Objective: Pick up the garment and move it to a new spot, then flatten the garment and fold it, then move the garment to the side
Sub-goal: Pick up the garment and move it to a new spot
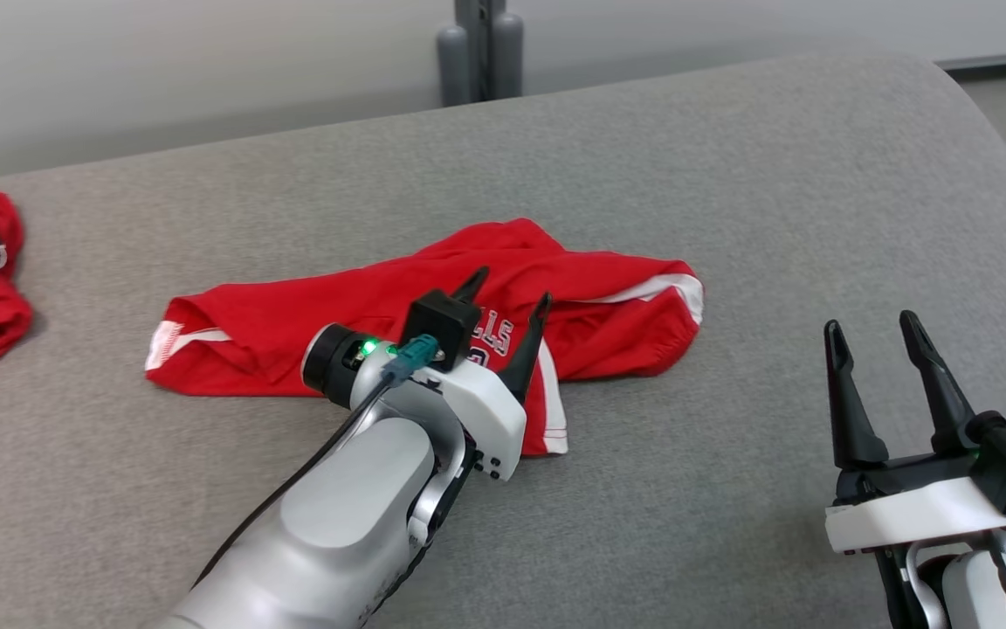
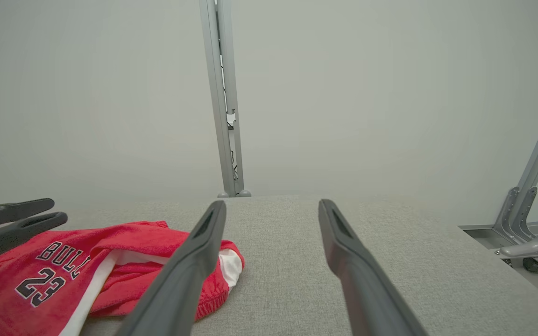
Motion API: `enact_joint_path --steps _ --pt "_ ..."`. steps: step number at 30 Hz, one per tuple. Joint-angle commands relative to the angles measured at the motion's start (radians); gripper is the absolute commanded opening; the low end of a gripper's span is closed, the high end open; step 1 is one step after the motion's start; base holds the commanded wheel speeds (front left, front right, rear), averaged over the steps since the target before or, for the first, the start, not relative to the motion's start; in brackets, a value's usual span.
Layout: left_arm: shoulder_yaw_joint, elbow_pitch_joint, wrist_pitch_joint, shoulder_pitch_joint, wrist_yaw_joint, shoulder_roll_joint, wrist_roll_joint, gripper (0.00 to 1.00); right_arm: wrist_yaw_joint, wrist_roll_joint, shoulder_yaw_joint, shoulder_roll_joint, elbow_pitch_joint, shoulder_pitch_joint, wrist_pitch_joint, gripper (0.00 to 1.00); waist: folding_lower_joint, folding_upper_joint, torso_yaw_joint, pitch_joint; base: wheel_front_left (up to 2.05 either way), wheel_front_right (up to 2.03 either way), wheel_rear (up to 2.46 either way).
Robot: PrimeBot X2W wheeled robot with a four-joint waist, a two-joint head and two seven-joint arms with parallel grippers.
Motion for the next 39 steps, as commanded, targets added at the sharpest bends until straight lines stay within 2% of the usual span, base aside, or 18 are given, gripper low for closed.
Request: enact_joint_path --steps 1,4,7,13,18,26,33,39 --pt "0.066 -0.068 -0.006 0.031 0.016 0.015 0.030 1.00 0.000 -0.011 -0.011 -0.006 -0.007 0.007 -0.005 1.00 0.0000 -0.0001 0.035 -0.023 0.00 0.00 0.00" --pt "0.168 -0.176 -0.005 0.131 0.050 0.058 0.120 1.00 0.000 -0.022 -0.016 -0.006 -0.008 0.010 -0.005 1.00 0.0000 -0.0001 0.059 -0.037 0.00 0.00 0.00" --pt "0.278 -0.275 -0.006 0.238 0.075 0.078 0.191 1.00 0.000 -0.028 -0.017 -0.006 -0.011 0.013 -0.005 1.00 0.0000 -0.0001 0.074 -0.048 0.00 0.00 0.00" --pt "0.474 -0.411 -0.006 0.443 0.101 0.103 0.313 1.00 0.000 -0.035 -0.026 -0.006 -0.014 0.035 -0.005 1.00 0.0000 -0.0001 0.097 -0.066 0.00 0.00 0.00" --pt "0.598 -0.475 -0.006 0.556 0.086 0.088 0.388 1.00 0.000 -0.040 -0.027 -0.006 -0.015 0.053 -0.005 1.00 0.0000 -0.0001 0.108 -0.079 0.00 0.00 0.00" --pt "0.734 -0.526 -0.006 0.687 0.038 0.044 0.454 1.00 0.000 -0.027 -0.020 -0.006 -0.035 0.091 -0.005 1.00 0.0000 -0.0001 0.118 -0.099 0.00 0.00 0.00" --pt "0.793 -0.510 -0.006 0.721 -0.005 0.016 0.494 1.00 0.000 -0.017 -0.016 -0.006 -0.025 0.110 -0.005 1.00 0.0000 -0.0001 0.119 -0.116 0.00 0.00 0.00" --pt "0.815 -0.505 -0.006 0.730 -0.025 0.005 0.513 1.00 0.000 -0.017 -0.014 -0.006 -0.019 0.109 -0.004 1.00 0.0000 -0.0001 0.118 -0.123 0.00 0.00 0.00"
